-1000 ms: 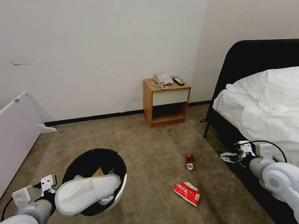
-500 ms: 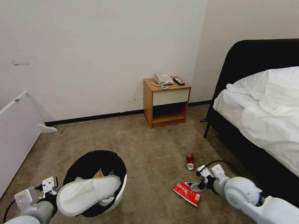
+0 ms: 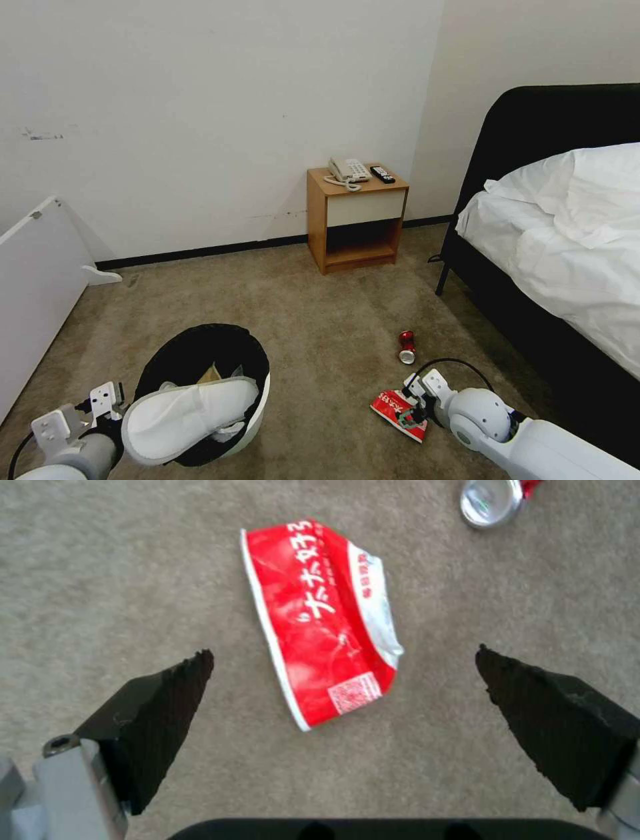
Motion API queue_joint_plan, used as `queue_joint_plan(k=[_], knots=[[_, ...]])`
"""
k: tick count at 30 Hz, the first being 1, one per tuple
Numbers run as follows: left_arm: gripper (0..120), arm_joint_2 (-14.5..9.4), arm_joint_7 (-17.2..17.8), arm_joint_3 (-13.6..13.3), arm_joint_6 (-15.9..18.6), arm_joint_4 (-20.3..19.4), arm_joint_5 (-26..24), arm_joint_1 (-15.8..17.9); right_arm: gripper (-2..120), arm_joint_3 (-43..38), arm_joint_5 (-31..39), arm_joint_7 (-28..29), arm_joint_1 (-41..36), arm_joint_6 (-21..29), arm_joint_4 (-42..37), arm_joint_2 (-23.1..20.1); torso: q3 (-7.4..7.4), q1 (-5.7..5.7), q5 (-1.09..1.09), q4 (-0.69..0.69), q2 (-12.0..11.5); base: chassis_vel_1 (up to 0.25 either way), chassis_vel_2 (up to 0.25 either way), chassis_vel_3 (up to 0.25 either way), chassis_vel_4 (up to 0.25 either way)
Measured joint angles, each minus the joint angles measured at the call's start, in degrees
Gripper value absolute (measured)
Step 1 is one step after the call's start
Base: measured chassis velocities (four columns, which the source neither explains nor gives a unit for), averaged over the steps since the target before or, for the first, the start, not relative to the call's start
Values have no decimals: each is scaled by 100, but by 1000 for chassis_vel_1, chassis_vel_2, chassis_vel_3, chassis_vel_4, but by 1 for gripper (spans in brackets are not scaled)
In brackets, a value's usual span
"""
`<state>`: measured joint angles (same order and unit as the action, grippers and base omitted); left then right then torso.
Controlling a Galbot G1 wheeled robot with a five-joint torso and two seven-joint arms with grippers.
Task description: Pick up the trash bin, then pick up the garbage from the floor and place it into the trash bin.
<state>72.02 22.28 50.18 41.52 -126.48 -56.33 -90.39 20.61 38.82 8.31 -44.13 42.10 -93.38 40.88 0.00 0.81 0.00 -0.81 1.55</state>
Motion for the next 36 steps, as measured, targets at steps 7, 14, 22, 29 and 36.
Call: queue_joint_plan(k=[7, 14, 22, 29, 36], knots=[[2, 34, -5, -2, -9, 15, 13, 20, 100, 30, -185, 19, -4, -191, 271, 24, 0, 0, 0, 0, 0, 0, 0, 0, 0], [2, 26, -9, -2, -10, 37, 19, 20, 100, 101, -294, 19, 115, -367, 478, 81, 0, 0, 0, 1, 0, 0, 0, 0, 0], [2, 37, -16, -18, -10, 66, 35, 35, 100, 213, -415, 11, 279, -574, 743, 142, 0, 0, -1, 1, 0, 0, 0, 0, 0], [2, 27, -18, -24, -10, 87, 38, 41, 100, 327, -503, -33, 386, -734, 964, 227, 0, 0, 0, 1, 0, 0, 0, 0, 0], [2, -15, -20, -37, -10, 112, 25, 53, 100, 457, -594, -88, 473, -982, 1232, 355, 0, 0, -1, 1, 0, 0, 0, 0, 0]])
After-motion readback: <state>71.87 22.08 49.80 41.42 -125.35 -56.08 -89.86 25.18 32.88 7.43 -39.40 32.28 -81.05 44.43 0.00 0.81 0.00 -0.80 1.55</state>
